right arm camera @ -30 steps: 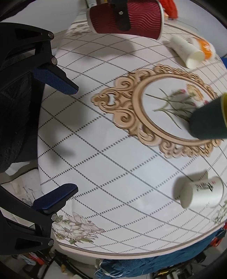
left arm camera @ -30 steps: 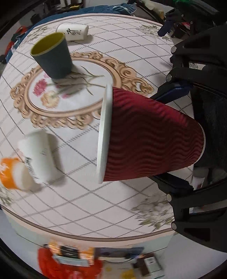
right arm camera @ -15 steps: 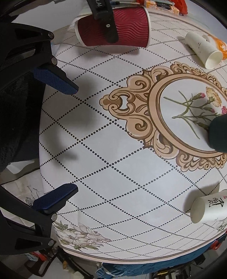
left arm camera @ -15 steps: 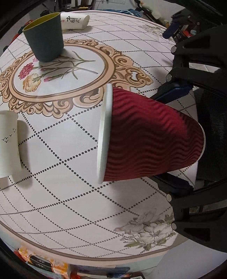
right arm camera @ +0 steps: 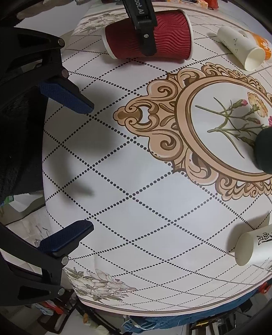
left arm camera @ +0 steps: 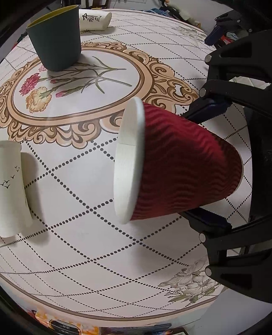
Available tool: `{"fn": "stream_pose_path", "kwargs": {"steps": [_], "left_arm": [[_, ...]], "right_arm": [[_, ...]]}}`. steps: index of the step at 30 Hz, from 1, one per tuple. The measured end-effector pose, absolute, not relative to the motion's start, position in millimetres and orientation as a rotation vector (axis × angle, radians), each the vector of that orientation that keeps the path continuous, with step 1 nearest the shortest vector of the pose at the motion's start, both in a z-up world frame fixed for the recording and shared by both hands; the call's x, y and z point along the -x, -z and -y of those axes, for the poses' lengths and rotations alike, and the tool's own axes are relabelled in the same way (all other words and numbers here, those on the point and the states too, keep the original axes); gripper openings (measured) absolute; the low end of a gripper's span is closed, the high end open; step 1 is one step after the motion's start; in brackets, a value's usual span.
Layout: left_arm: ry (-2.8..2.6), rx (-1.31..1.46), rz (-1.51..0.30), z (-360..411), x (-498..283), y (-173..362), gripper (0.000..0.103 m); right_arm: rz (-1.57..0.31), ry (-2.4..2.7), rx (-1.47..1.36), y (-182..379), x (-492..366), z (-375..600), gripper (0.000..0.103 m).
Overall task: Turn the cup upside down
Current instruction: 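Lift the red cup with the left gripper and carry it toward the flower print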
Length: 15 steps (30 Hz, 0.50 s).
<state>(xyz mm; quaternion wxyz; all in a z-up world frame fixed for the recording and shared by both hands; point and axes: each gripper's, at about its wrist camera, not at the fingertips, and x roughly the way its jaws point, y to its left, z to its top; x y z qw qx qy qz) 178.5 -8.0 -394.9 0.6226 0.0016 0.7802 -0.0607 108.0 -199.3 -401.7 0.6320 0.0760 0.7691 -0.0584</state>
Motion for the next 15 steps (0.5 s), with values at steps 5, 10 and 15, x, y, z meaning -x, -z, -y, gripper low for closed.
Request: {"fn": "stream_pose_path", "kwargs": {"steps": [5,10,15], "left_arm": [[0.133,0.009,-1.801,17.0,-181.9,408.6,0.074],[0.133,-0.003,-1.809,20.7,-184.2,414.5,0.081],[0.13,-0.019,-1.804,24.8,-188.0,416.9,0.087]], "right_arm": [[-1.755,0.146,-0.181,405.5,-109.1,198.3,0.103],[-1.753,0.153,-0.192,406.4,-110.1,207.5,0.103],[-1.752,0.157,-0.202,405.8,-111.0,214.4,0.103]]}}
